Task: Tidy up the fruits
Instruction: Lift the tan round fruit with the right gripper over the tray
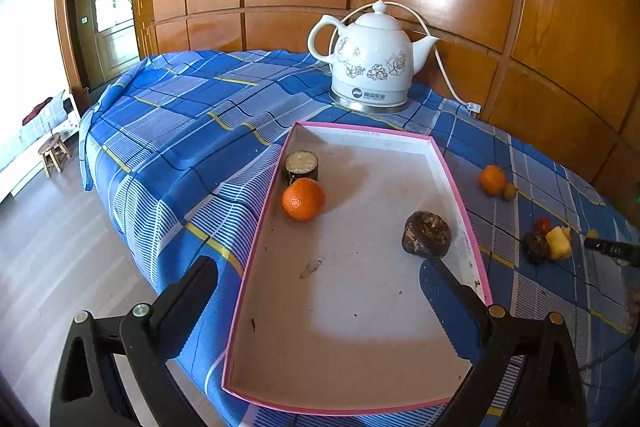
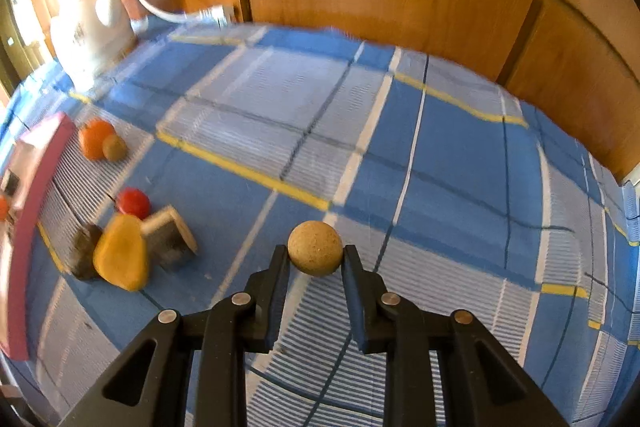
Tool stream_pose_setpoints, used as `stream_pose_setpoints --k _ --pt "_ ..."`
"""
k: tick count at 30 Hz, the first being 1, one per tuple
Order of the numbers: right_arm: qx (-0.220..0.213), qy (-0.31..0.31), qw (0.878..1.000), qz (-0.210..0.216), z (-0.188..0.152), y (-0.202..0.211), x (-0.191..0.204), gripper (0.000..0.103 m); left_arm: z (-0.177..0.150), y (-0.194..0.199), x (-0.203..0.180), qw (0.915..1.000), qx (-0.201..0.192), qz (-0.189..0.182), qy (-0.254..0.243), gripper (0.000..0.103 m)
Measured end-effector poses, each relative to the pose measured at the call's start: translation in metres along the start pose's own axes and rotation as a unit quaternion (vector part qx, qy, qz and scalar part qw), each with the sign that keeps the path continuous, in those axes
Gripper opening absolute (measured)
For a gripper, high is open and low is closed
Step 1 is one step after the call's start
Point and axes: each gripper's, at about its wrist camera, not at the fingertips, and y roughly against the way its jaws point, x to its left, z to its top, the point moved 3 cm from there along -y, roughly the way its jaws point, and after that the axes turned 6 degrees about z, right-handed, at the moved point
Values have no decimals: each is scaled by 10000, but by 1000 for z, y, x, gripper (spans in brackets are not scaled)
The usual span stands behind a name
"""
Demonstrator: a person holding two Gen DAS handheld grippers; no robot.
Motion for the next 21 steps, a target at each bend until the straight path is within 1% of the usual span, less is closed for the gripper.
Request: stream_pose_setpoints --k 1,4,6,8,10,13,16,19,21 --pt "-132 5 9999 64 3 7 3 27 1 0 2 10000 0 14 21 102" --pt "-351 186 9988 297 8 24 19 27 3 -1 8 10000 -4 86 47 102" --pt "-457 451 9962 593 11 36 41 27 4 -1 11 9999 3 102 57 102" --pt "-487 752 9911 980 11 46 72 27 4 -2 15 9999 18 88 91 102" --pt "-488 1078 9836 1359 7 54 105 27 3 -4 18 9999 75 20 149 100" --pt "-423 1680 9665 1896 -5 62 170 27 2 -4 22 9994 112 -53 319 98" --pt "-372 2001 9517 2298 -18 66 223 27 3 -2 23 9994 96 -138 299 97" --pt "-275 2352 9383 2519 -28 58 274 27 3 -1 24 9993 85 -180 315 97" --pt "-160 2436 9351 2568 -35 51 292 27 2 0 26 9993 78 -186 318 97"
